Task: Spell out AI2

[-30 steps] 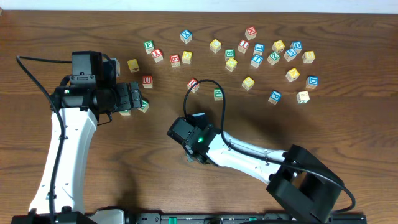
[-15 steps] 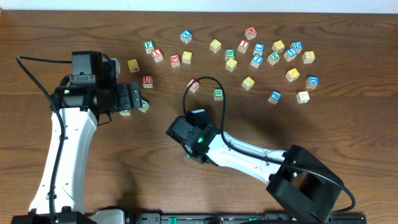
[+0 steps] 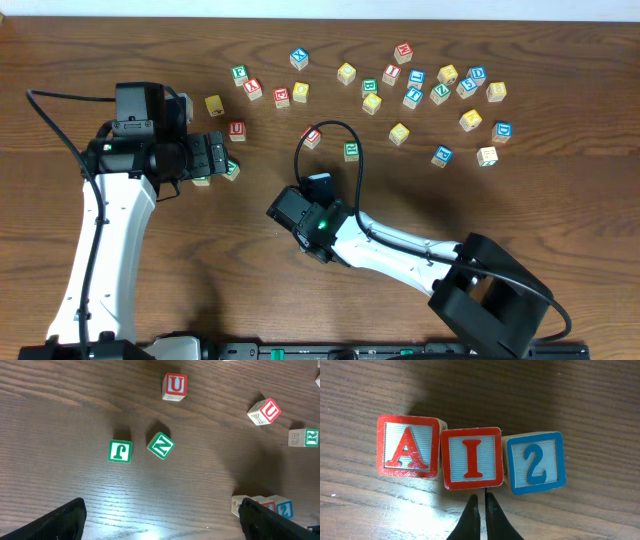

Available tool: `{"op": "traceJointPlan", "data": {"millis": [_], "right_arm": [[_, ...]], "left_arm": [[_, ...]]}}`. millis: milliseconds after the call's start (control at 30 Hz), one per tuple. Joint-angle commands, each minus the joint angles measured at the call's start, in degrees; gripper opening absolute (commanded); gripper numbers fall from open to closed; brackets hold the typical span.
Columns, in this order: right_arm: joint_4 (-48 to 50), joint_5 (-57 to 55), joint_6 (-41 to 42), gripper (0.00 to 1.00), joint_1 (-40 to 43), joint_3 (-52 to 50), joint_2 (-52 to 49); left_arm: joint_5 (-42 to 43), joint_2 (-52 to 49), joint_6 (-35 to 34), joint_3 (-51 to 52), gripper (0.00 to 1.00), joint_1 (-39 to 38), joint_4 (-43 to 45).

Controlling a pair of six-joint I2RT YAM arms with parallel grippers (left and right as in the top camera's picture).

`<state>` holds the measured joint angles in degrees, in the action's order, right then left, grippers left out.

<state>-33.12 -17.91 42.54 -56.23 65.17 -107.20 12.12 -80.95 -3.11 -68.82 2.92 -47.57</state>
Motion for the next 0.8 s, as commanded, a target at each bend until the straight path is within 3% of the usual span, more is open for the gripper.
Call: {"op": "traceJointPlan", "data": {"millis": [0, 200, 400, 767], "right_arm": [[0.09, -0.57, 0.02, 0.01, -0.13, -0.26, 0.68], [-2.14, 6.21, 0.07, 0.01, -0.15, -0.26, 0.68], [-6.45, 6.21, 2.67, 0.01, -0.13, -0.26, 0.68], [-12.57, -6.73, 10.64, 0.01, -0.04, -0.26, 0.68]], "left_arm": [[0.35, -0.46, 0.52, 0.31, 0.96, 0.17, -0.13], [0.35, -0.46, 0.52, 0.31, 0.96, 0.17, -0.13], [0.35, -0.44, 0.52, 0.31, 0.96, 0.17, -0.13], [0.35, -0.46, 0.52, 0.31, 0.96, 0.17, -0.13]]}}
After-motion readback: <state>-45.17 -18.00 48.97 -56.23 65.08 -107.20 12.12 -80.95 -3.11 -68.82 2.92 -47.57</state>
